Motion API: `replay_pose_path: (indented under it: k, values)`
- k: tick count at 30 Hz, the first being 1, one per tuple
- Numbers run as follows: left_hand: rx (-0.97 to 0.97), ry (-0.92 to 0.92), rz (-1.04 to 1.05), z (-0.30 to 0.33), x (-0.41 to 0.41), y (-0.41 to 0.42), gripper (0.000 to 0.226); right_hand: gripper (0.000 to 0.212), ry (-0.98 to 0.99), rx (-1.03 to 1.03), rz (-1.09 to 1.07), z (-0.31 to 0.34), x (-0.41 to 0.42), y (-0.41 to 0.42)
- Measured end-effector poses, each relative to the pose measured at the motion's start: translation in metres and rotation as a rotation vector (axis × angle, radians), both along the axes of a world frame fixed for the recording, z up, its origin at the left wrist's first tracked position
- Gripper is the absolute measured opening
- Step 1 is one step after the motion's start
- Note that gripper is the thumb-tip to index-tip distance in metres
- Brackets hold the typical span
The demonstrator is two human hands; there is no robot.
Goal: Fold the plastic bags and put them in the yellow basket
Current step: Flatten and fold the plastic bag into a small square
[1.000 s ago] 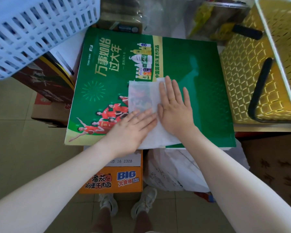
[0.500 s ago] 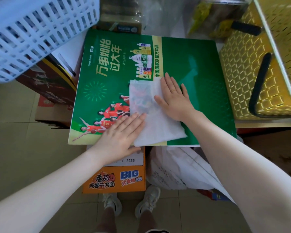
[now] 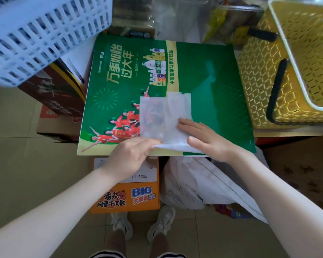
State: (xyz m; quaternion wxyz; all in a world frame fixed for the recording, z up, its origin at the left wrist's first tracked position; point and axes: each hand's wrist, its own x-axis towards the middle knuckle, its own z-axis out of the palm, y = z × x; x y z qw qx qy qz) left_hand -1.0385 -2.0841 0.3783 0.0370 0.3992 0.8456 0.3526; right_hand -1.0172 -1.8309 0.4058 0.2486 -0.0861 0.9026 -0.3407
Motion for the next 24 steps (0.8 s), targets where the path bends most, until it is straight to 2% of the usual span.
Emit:
replay_pose_path:
  k: [2, 4, 5, 6, 8, 9, 11, 13, 14, 16, 20, 24]
  values:
    - [0.075, -0.096, 0.133, 0.007, 0.004, -0.004, 0.057, 0.107, -0.046, -0.095, 0.009, 0.004, 0.014, -0.004]
    - [0.139, -0.163, 0.256, 0.009, 0.003, -0.004, 0.059, 0.104, -0.026, -0.127, -0.032, 0.005, 0.024, -0.008]
    - [0.160, -0.193, 0.296, 0.009, 0.002, -0.003, 0.054, 0.094, 0.005, -0.131, -0.085, 0.002, 0.026, -0.009]
    - [0.174, -0.220, 0.332, 0.008, 0.001, -0.001, 0.045, 0.075, 0.042, -0.149, -0.165, 0.000, 0.027, -0.012]
    - [0.204, -0.304, 0.389, 0.007, 0.000, 0.004, 0.023, 0.025, 0.136, -0.211, -0.367, -0.006, 0.025, -0.018]
    - [0.225, -0.355, 0.413, 0.007, -0.001, 0.007, 0.019, 0.016, 0.157, -0.234, -0.456, -0.007, 0.022, -0.022]
    - [0.270, -0.478, 0.477, 0.007, -0.004, 0.012, 0.025, 0.025, 0.143, -0.271, -0.577, -0.006, 0.017, -0.028]
    - [0.296, -0.588, 0.541, 0.005, -0.009, 0.015, 0.018, 0.020, 0.100, -0.327, -0.658, -0.008, 0.011, -0.031]
    - [0.292, -0.599, 0.571, 0.004, -0.012, 0.015, 0.012, 0.017, 0.076, -0.349, -0.690, -0.009, 0.008, -0.032]
    - [0.271, -0.571, 0.616, 0.004, -0.017, 0.019, 0.015, 0.015, 0.042, -0.358, -0.747, -0.011, 0.003, -0.036]
    - [0.141, -0.418, 0.673, 0.008, -0.025, 0.029, 0.023, 0.030, 0.071, -0.163, -0.795, -0.009, -0.010, -0.047]
    - [0.041, -0.334, 0.710, 0.004, -0.029, 0.030, 0.032, 0.035, 0.061, 0.119, -0.804, -0.008, -0.022, -0.055]
